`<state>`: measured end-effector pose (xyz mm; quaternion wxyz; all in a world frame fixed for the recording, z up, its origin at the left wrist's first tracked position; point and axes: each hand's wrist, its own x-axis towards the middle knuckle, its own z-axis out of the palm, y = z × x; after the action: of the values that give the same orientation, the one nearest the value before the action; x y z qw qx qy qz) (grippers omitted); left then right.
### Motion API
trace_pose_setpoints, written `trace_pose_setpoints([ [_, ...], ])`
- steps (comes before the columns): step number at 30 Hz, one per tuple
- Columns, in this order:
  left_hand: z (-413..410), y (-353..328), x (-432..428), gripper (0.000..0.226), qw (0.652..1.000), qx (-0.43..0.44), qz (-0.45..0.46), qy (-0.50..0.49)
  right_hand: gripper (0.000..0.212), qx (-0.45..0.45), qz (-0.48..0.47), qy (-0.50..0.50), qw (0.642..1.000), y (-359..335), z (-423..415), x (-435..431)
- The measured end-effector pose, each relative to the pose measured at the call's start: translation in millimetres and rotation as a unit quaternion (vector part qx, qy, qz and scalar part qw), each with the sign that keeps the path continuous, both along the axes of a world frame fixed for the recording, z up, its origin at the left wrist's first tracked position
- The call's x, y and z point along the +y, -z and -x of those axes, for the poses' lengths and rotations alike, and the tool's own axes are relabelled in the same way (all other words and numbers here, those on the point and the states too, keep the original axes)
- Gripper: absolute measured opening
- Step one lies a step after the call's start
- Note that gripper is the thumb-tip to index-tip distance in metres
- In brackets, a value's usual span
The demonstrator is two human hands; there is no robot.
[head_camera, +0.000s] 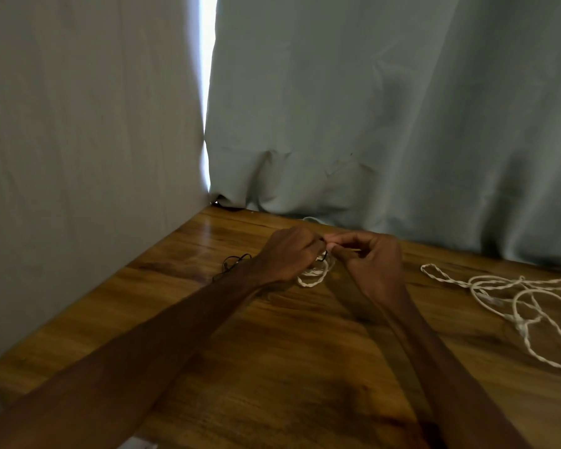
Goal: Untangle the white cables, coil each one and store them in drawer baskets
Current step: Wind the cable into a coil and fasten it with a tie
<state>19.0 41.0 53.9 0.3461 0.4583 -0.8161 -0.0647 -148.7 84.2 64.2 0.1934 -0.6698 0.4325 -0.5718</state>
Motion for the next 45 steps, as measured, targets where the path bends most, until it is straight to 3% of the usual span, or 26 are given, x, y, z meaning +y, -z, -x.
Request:
trace_pose_setpoints([
  [5, 2, 3, -2, 0.038, 0.998, -0.037, 0.053, 0.003, 0.013, -0.091, -0.091, -0.017, 0.992, 1, -3, 0],
  [10, 1, 7, 0, 0.04, 0.987, -0.09, 0.133, 0.0, 0.013, -0.092, -0.126, -0.012, 0.988, 4, -6, -1],
  [14, 1, 9, -2, 0.041, 0.985, -0.074, 0.154, 0.0, 0.011, -0.107, -0.15, -0.016, 0.983, 3, -6, 1],
  [20, 4, 5, 3, 0.036, 0.958, -0.125, 0.258, 0.024, 0.009, -0.134, -0.191, -0.022, 0.972, -2, -1, 3],
  [26, 6, 9, -1, 0.031, 0.954, -0.163, 0.25, -0.013, 0.003, -0.082, -0.166, 0.018, 0.983, -1, 1, -2],
  [33, 6, 7, 5, 0.029, 0.945, -0.18, 0.274, 0.0, 0.013, -0.175, -0.243, -0.013, 0.954, -4, 0, 5],
  [40, 12, 10, 3, 0.023, 0.935, -0.219, 0.278, 0.013, 0.004, -0.087, -0.2, 0.045, 0.975, -3, 4, -1],
  [45, 17, 11, -1, 0.022, 0.938, -0.202, 0.28, 0.016, 0.019, -0.047, -0.17, 0.113, 0.978, -3, -3, 3],
])
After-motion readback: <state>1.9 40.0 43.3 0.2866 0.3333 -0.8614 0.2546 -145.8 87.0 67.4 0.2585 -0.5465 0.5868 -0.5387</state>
